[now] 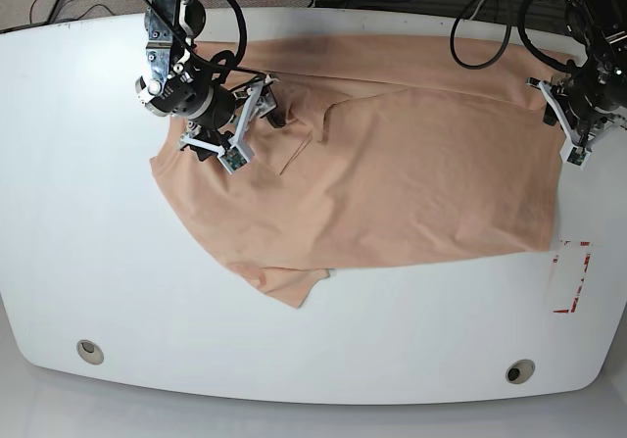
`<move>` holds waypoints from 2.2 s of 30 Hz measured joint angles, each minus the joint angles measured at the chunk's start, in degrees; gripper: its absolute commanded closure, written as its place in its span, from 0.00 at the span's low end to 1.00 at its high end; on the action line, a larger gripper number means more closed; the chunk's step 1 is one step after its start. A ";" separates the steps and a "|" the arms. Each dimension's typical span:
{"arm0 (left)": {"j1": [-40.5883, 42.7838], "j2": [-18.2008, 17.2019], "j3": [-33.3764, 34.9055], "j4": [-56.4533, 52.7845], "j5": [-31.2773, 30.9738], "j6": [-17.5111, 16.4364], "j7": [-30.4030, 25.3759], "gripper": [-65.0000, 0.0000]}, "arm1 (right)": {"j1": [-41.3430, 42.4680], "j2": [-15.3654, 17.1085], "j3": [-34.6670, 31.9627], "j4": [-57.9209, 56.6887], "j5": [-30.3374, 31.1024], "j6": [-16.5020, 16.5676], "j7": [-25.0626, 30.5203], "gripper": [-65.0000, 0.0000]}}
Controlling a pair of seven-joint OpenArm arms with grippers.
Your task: Layout the t-shirt on the table in an organized manner, then fold the t-shirt properly
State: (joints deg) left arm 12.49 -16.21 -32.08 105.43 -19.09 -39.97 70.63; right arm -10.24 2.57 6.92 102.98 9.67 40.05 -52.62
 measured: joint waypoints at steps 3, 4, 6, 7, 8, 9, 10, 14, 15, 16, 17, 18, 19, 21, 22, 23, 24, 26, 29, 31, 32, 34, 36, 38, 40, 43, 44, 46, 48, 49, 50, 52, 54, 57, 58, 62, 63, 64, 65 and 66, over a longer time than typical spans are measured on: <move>0.02 0.00 0.00 0.00 0.02 0.00 0.02 0.75 | 0.02 0.00 0.00 -0.46 0.07 0.00 0.17 0.50; 0.02 0.00 0.00 0.00 0.00 0.00 0.02 0.75 | 0.07 -0.02 -0.02 -0.83 0.09 -0.02 0.15 0.54; 0.02 0.00 0.00 0.00 0.02 0.00 0.02 0.75 | 0.24 -0.04 -0.02 -1.95 0.31 0.02 0.17 0.63; 0.02 0.00 0.00 0.00 0.00 0.00 0.02 0.75 | 0.39 -0.02 -0.02 -2.58 0.50 0.02 0.13 0.66; 0.00 0.00 0.00 0.00 0.00 0.00 0.02 0.75 | 0.68 0.00 -0.02 -3.32 0.44 0.02 0.02 0.69; 0.02 0.00 0.00 0.00 0.02 0.02 0.02 0.75 | 0.90 -0.02 -0.02 -4.04 0.09 0.00 0.09 0.71; 0.02 0.00 0.00 0.00 0.02 0.02 0.04 0.75 | 1.33 0.00 0.00 -4.76 0.17 0.00 0.07 0.73; 0.02 0.00 0.00 0.00 0.00 0.00 0.02 0.75 | 2.56 0.13 0.00 -5.95 0.28 0.00 0.11 0.80; 0.02 0.00 0.00 0.00 0.02 0.00 0.02 0.75 | 2.73 0.13 -0.02 -5.95 0.24 -0.09 0.13 0.83; 0.02 0.00 0.00 0.00 0.02 0.00 0.04 0.75 | 2.86 0.13 -0.02 -5.95 0.26 -0.09 0.15 0.86; 0.02 0.00 0.00 0.00 0.00 0.00 0.04 0.75 | 2.91 0.13 -0.02 -5.92 0.46 -0.09 0.15 0.88; 0.02 0.00 0.00 0.00 0.00 0.00 0.04 0.75 | 2.99 0.13 -0.02 -5.92 0.70 -0.07 0.11 0.92; 0.02 0.00 0.00 0.00 0.02 0.00 0.02 0.75 | 3.04 0.13 -0.02 -5.92 0.66 0.00 0.11 0.93; 0.02 -0.02 0.00 0.00 0.02 0.00 0.02 0.75 | 3.17 0.13 -0.02 -5.84 0.66 0.00 0.07 0.94; 0.02 0.00 0.00 0.00 0.02 0.00 0.02 0.75 | 3.23 0.13 -0.02 -5.79 0.68 0.00 0.09 0.94; 0.02 0.00 0.00 0.00 0.00 0.00 0.02 0.75 | 3.37 0.13 -0.02 -5.75 0.68 0.00 0.09 0.94; 0.02 0.00 0.00 0.00 0.00 0.00 0.02 0.75 | 3.52 0.13 -0.02 -5.73 0.66 -0.02 0.11 0.94; 0.02 0.00 0.00 0.00 0.02 0.00 0.04 0.75 | 3.72 0.13 -0.02 -5.64 0.66 -0.02 0.11 0.95; 0.02 0.00 0.00 0.00 0.02 0.00 0.02 0.75 | 3.85 0.13 0.00 -5.60 0.63 -0.07 0.13 0.95; 0.02 0.00 0.00 0.00 0.00 0.00 0.04 0.75 | 3.82 0.13 0.15 -5.53 0.61 -0.04 0.11 0.95; 0.02 0.00 0.00 0.00 0.00 0.00 0.02 0.75 | 3.82 0.11 0.22 -5.40 0.55 -0.02 0.09 0.95; 0.02 0.00 0.00 -0.02 0.00 0.00 0.02 0.75 | 3.91 0.13 0.31 -4.85 -0.02 0.00 0.07 0.95; 0.02 0.00 0.00 -0.07 0.00 0.00 0.02 0.75 | 4.35 0.15 0.39 -4.44 -0.02 -0.07 0.11 0.95; 0.02 0.00 0.00 -0.07 0.02 0.00 0.04 0.75 | 4.70 0.17 0.39 -4.02 0.00 -0.09 0.13 0.94; 0.02 0.00 0.00 -0.07 0.00 0.00 0.02 0.75 | 4.87 0.39 0.35 -3.61 0.11 -0.11 0.50 0.94; 0.02 -0.02 0.00 -0.07 0.02 0.02 0.04 0.75 | 4.76 0.81 0.37 -3.21 0.63 -0.11 0.48 0.89; 0.02 0.00 0.00 -0.07 0.02 0.00 0.04 0.75 | 4.68 0.92 0.37 -3.08 0.59 -0.13 0.31 0.84; 0.02 0.00 0.00 -0.07 0.00 0.00 0.02 0.75 | 4.63 0.92 0.33 -2.82 -0.09 -0.13 0.28 0.72; 0.02 0.00 0.00 -0.07 0.00 0.00 0.02 0.75 | 4.98 0.87 0.31 -2.80 -0.26 -0.11 0.00 0.60; 0.02 0.00 0.00 -0.07 0.00 0.00 0.02 0.75 | 5.29 0.79 0.31 -2.80 -0.26 -0.11 -0.11 0.55; 0.00 0.00 0.00 -0.07 0.00 0.00 0.02 0.75 | 5.60 0.72 0.31 -2.89 -0.26 -0.13 -0.04 0.52; 0.02 0.00 0.00 -0.07 0.02 0.00 0.02 0.75 | 6.23 0.55 0.20 -3.13 -0.20 -0.13 0.24 0.46; 0.02 -0.02 0.00 -0.09 0.02 0.02 0.02 0.75 | 7.08 -0.22 0.22 -4.09 -0.17 -0.15 0.96 0.47; 0.02 0.00 0.00 -0.09 0.00 0.00 0.00 0.75 | 8.35 -0.98 0.31 -6.43 -0.26 -0.11 0.24 0.47; 0.02 0.02 0.00 -0.11 0.00 0.00 0.00 0.75 | 9.11 -0.96 0.11 -7.45 -0.20 -0.09 0.31 0.47; 0.04 -0.02 0.00 -0.11 0.02 0.00 0.04 0.75 | 11.21 -0.98 0.11 -10.45 -0.22 -0.11 0.50 0.47; 0.04 -0.02 0.00 -0.11 0.02 0.02 0.04 0.75 | 11.74 -0.96 0.11 -11.15 -0.24 -0.17 0.55 0.47; 0.04 0.00 0.00 -0.11 0.00 0.02 0.04 0.75 | 12.11 -0.96 0.11 -11.72 -0.28 -0.15 0.61 0.48; 0.02 0.00 0.00 -0.11 0.00 0.00 0.02 0.75 | 12.48 -0.96 0.13 -12.33 -0.26 -0.13 1.03 0.48; 0.02 0.02 0.00 -0.11 -0.02 0.00 0.00 0.75 | 12.68 -0.96 0.11 -12.96 -0.31 -0.15 1.90 0.49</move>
State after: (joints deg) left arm 12.51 -16.19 -32.08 105.32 -19.11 -39.97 70.63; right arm 2.44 1.61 7.03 90.02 9.37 39.90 -50.72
